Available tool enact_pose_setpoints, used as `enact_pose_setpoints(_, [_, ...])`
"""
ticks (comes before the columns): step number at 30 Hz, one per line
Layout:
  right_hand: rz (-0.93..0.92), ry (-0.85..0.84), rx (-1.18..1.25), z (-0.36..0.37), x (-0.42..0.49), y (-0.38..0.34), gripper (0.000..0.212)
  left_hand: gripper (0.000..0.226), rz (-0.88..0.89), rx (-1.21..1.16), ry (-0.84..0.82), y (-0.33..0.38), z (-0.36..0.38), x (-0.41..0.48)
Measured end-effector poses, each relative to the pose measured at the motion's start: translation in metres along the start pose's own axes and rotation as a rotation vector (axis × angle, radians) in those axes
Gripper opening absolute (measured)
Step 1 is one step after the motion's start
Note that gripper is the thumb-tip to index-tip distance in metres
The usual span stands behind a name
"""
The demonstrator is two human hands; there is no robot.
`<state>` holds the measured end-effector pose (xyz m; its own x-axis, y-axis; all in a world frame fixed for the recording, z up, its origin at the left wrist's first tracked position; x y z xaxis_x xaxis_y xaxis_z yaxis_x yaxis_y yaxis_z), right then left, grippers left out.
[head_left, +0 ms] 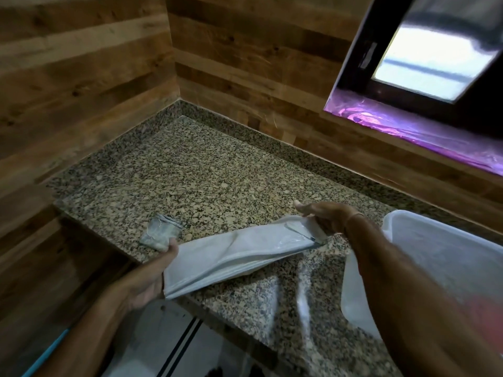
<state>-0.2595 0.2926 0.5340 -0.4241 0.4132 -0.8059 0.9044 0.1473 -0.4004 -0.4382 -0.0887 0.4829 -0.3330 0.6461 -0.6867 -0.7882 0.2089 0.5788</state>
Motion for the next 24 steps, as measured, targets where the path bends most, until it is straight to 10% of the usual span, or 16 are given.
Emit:
enact_pose_setpoints(5, [0.048, -0.139, -0.111, 0.005, 0.02, -0.009, 0.049, 0.059, -0.113, -0.053, 0.013, 0.002, 0.007, 0.017])
enact_pose_setpoints(9, [0.005, -0.291, -0.087, 0.018, 0.041, 0.003, 0.105, 0.057, -0.151, -0.1, 0.054, -0.002, 0.009, 0.031])
enact_pose_setpoints(14, [-0.008, -0.237, -0.133, 0.05, 0.058, 0.0, 0.101, 0.052, -0.172, -0.142, 0.108, -0.002, 0.013, 0.042])
enact_pose_setpoints(18, [-0.057, -0.098, -0.109, 0.065, 0.069, -0.006, 0.04, 0.062, -0.137, -0.143, 0.183, -0.002, 0.014, 0.051])
enact_pose_setpoints(24, [-0.041, 0.058, 0.072, 0.07, 0.072, 0.006, 0.01, 0.042, -0.122, -0.128, 0.241, -0.006, 0.014, 0.053])
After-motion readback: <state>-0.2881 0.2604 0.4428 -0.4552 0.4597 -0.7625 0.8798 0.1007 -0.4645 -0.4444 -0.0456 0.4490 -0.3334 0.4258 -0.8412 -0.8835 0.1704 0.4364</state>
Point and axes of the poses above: each hand's wrist, its own x-axis towards the middle knuckle, its own z-axis out of the palm, y = z × x, the point moved 3 cm from there along x, towards the middle knuckle, and after that the axes turned 14 degrees about -x, right-handed, at the moved point
